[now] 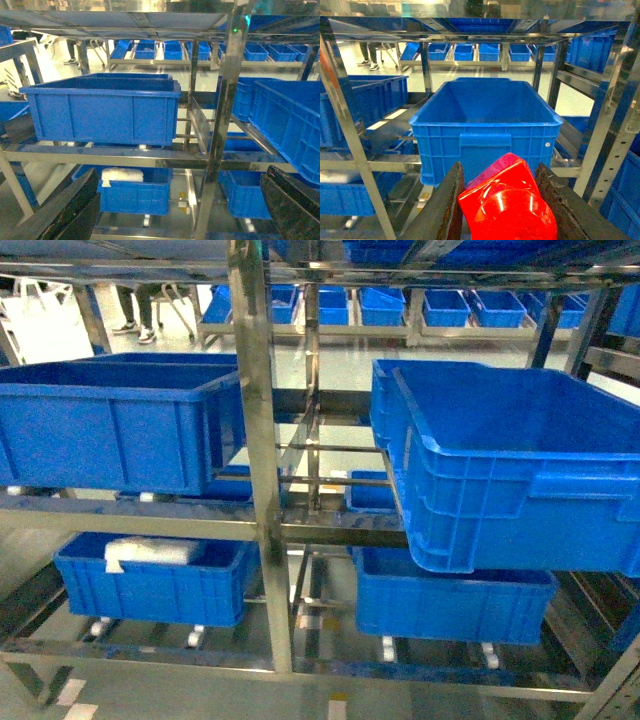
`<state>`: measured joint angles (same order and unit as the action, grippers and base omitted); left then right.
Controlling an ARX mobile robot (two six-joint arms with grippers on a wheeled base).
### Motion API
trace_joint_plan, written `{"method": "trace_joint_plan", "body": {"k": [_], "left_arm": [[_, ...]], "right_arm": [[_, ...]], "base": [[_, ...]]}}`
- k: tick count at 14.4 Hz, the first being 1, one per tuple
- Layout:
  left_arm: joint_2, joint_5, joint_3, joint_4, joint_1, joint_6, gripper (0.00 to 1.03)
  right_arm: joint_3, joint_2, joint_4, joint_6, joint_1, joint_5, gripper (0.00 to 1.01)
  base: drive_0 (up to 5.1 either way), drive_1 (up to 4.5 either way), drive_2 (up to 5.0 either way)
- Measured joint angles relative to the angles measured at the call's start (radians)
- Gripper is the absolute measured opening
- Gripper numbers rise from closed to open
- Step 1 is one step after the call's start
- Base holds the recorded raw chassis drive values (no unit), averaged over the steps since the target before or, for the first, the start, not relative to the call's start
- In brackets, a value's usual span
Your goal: Pick red block from blue box to shelf
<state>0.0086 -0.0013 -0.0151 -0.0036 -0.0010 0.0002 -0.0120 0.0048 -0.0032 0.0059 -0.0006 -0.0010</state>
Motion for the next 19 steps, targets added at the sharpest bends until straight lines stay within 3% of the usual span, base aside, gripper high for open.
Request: {"method": "trace_joint_plan", "body": {"k": [6, 19], "left_arm": [[0.000, 0.001, 0.000, -0.001, 0.002, 0.000, 0.98], [0.000, 0.001, 0.000, 0.000, 0.001, 0.000, 0.98]], "right_arm": [[0.000, 0.000, -0.003, 0.000, 0.000, 0.001, 0.35], [0.000, 0.000, -0.001, 0.000, 0.000, 0.000, 0.35]], "base": [[0.6, 3.19, -3.5], [0.0, 0.00, 0.0]]}}
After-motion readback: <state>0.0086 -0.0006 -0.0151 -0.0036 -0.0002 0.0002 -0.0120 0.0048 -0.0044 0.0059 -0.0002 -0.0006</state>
